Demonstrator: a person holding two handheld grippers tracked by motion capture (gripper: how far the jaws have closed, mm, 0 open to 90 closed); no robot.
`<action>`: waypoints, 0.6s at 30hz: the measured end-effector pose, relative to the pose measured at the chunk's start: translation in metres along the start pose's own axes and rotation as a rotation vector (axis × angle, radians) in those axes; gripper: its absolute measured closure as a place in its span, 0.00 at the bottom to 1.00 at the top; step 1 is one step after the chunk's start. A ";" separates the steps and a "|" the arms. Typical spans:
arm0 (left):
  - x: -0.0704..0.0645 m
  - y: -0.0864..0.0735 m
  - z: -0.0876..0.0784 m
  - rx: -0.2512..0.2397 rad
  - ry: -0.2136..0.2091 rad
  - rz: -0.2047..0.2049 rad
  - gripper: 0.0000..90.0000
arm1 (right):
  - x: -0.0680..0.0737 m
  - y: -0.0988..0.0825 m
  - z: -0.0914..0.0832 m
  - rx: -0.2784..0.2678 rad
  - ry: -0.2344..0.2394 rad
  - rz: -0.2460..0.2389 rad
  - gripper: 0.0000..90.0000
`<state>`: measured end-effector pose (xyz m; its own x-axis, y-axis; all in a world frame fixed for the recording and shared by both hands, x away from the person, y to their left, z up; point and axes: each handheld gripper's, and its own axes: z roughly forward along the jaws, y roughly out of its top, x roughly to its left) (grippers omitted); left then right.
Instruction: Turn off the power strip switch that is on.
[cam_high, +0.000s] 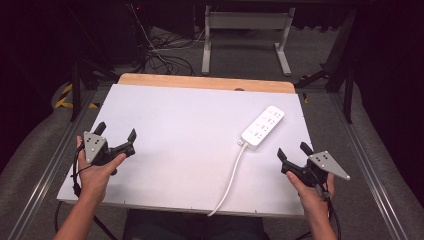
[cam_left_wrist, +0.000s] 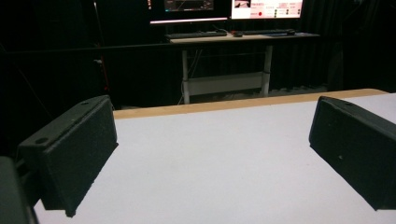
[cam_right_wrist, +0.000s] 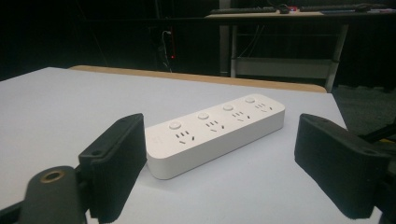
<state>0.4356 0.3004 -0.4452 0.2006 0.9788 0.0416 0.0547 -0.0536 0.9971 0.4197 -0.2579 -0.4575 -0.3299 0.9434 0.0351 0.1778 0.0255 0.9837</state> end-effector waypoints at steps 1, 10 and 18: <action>0.000 0.000 0.000 0.002 0.000 0.000 0.02 | 0.000 0.000 0.000 0.000 0.000 0.000 0.19; -0.002 0.000 -0.001 0.000 -0.005 -0.007 0.02 | -0.001 0.000 -0.002 -0.006 0.000 0.006 0.19; -0.002 0.000 0.000 -0.002 -0.003 -0.007 0.02 | 0.000 0.000 -0.003 -0.004 -0.007 0.006 0.19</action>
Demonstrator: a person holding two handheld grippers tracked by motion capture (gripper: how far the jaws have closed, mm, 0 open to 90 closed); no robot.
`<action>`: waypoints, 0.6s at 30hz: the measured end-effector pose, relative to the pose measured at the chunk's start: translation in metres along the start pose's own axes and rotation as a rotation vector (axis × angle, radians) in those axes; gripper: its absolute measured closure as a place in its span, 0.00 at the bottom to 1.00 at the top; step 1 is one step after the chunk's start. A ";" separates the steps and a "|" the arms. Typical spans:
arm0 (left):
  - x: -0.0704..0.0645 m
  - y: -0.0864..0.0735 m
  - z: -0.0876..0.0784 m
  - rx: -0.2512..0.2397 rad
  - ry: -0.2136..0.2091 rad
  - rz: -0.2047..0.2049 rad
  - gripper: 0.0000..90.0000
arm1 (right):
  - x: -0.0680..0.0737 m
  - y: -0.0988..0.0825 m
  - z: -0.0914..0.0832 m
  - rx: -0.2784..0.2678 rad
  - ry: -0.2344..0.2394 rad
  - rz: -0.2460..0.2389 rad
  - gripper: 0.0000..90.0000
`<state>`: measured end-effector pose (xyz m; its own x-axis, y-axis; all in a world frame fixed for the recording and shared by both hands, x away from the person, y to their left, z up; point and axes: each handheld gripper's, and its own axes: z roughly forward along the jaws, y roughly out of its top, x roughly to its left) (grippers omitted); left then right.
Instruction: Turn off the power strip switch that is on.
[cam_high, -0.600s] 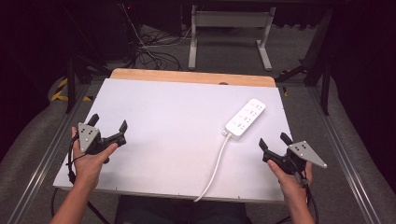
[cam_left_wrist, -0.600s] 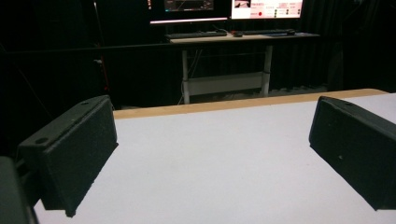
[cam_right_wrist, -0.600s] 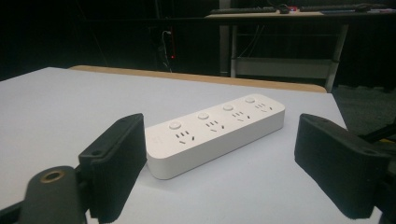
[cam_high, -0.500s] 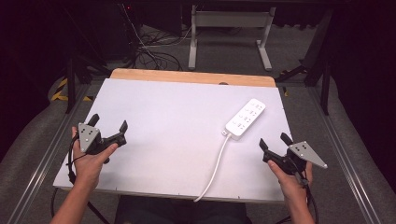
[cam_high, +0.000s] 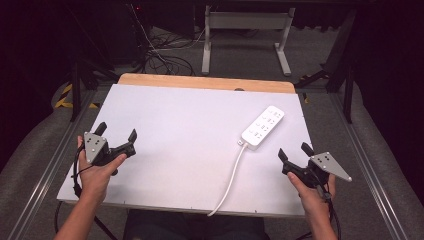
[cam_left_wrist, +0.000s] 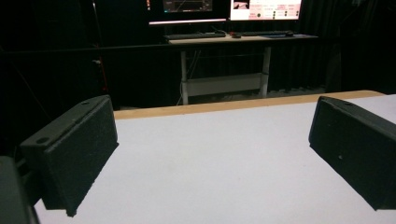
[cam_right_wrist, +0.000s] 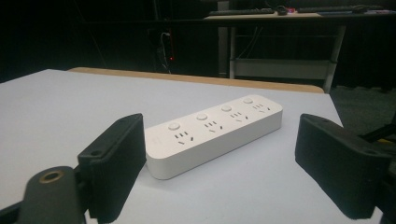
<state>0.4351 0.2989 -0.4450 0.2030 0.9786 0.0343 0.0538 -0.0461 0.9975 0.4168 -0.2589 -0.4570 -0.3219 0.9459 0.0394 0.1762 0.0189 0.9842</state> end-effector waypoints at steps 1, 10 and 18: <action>0.000 0.000 0.000 0.000 0.000 0.000 0.02 | 0.000 0.000 0.000 0.000 -0.004 -0.006 0.19; -0.001 -0.001 0.003 0.007 -0.012 0.007 0.02 | 0.000 0.000 0.001 -0.004 0.001 -0.008 0.19; -0.001 -0.001 0.001 0.005 -0.010 0.000 0.02 | 0.000 0.001 0.000 -0.012 -0.002 -0.007 0.19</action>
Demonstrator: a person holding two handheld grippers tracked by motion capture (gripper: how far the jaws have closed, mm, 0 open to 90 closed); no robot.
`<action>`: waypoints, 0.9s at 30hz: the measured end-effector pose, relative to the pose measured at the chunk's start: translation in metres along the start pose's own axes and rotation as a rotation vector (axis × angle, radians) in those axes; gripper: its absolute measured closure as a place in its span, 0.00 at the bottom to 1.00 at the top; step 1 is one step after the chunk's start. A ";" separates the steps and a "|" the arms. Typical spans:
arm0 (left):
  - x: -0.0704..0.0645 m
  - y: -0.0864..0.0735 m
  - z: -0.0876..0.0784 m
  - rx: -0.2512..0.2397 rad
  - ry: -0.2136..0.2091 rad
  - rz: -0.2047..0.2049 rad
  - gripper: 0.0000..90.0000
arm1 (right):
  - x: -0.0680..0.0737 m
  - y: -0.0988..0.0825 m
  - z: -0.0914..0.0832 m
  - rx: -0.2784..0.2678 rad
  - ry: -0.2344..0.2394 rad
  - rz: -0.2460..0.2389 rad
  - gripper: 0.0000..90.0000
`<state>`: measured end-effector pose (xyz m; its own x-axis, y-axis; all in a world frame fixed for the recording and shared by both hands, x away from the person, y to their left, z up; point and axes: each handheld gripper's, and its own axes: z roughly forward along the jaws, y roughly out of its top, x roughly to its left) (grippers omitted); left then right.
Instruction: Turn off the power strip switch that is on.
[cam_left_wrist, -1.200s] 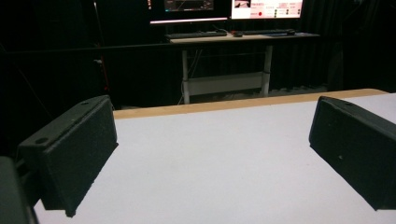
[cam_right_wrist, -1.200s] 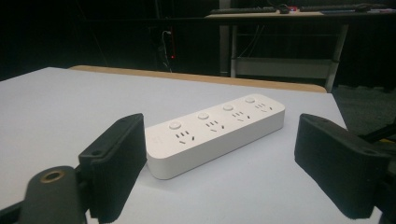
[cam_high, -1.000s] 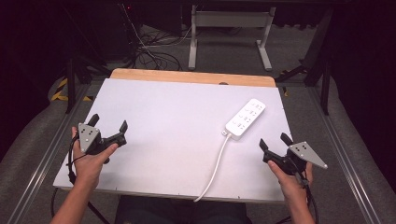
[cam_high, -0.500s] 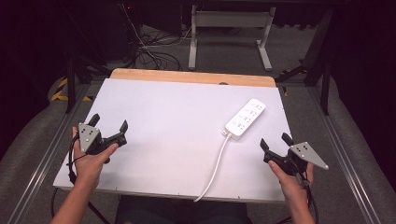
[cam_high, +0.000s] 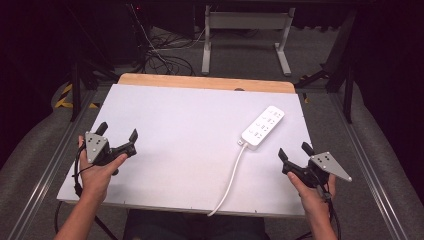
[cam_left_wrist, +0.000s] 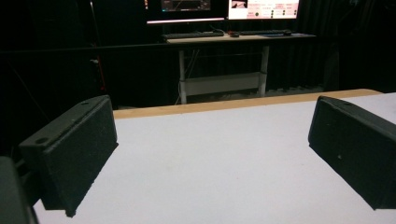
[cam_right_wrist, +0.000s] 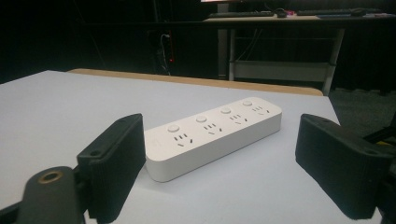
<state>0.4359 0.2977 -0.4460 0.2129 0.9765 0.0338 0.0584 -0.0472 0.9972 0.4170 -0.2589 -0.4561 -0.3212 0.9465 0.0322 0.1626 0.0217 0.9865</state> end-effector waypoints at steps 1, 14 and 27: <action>0.000 0.000 0.000 -0.001 0.001 0.000 0.02 | 0.000 0.000 0.000 -0.001 0.002 -0.001 0.19; 0.000 0.000 0.000 -0.004 0.005 0.002 0.03 | 0.000 0.002 -0.002 -0.031 0.000 -0.007 0.26; 0.001 0.000 0.000 -0.005 0.011 0.002 0.04 | 0.000 0.006 -0.010 -0.105 0.036 -0.073 0.92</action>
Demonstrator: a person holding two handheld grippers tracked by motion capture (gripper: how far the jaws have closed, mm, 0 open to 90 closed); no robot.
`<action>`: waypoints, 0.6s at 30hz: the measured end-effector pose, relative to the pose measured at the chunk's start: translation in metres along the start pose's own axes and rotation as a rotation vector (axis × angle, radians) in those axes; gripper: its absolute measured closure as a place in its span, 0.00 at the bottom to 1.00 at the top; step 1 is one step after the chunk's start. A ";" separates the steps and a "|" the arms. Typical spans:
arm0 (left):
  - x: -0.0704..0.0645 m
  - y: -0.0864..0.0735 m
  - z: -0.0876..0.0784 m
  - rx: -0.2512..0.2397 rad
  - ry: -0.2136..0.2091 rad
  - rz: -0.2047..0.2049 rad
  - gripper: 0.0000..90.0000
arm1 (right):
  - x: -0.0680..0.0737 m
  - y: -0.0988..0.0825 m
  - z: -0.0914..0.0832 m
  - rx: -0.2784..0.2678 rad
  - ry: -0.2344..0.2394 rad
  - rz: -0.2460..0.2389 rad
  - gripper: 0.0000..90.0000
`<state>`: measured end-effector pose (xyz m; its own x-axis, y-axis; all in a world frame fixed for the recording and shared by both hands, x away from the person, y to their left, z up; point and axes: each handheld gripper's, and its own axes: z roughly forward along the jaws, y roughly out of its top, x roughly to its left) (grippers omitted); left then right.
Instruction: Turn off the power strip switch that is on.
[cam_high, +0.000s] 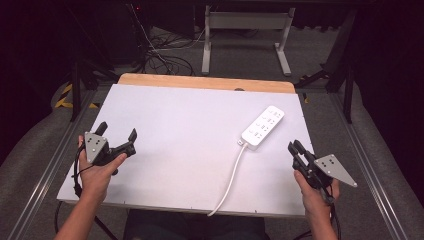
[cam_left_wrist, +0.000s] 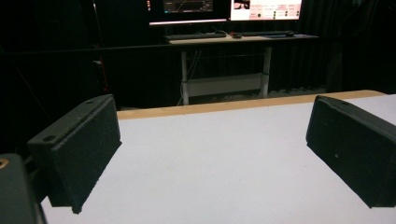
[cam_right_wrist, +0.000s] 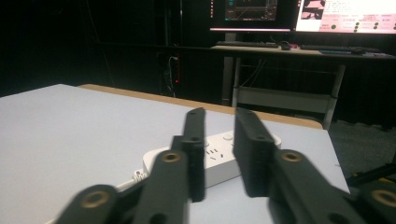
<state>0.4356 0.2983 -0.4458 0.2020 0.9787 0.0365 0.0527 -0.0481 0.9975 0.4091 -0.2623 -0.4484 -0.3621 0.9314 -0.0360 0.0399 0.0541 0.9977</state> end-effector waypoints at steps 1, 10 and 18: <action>0.000 0.000 0.000 0.001 -0.001 -0.002 0.04 | 0.000 0.000 0.000 0.000 0.000 0.000 0.92; 0.000 0.000 0.000 -0.001 -0.001 0.000 0.04 | 0.007 0.010 0.003 0.009 0.030 -0.027 1.00; 0.002 -0.002 -0.001 0.006 0.001 0.006 0.04 | 0.011 0.029 0.014 0.020 0.065 -0.039 1.00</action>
<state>0.4351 0.3002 -0.4474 0.2010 0.9787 0.0426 0.0577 -0.0552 0.9968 0.4195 -0.2457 -0.4204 -0.4237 0.9031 -0.0702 0.0427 0.0973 0.9943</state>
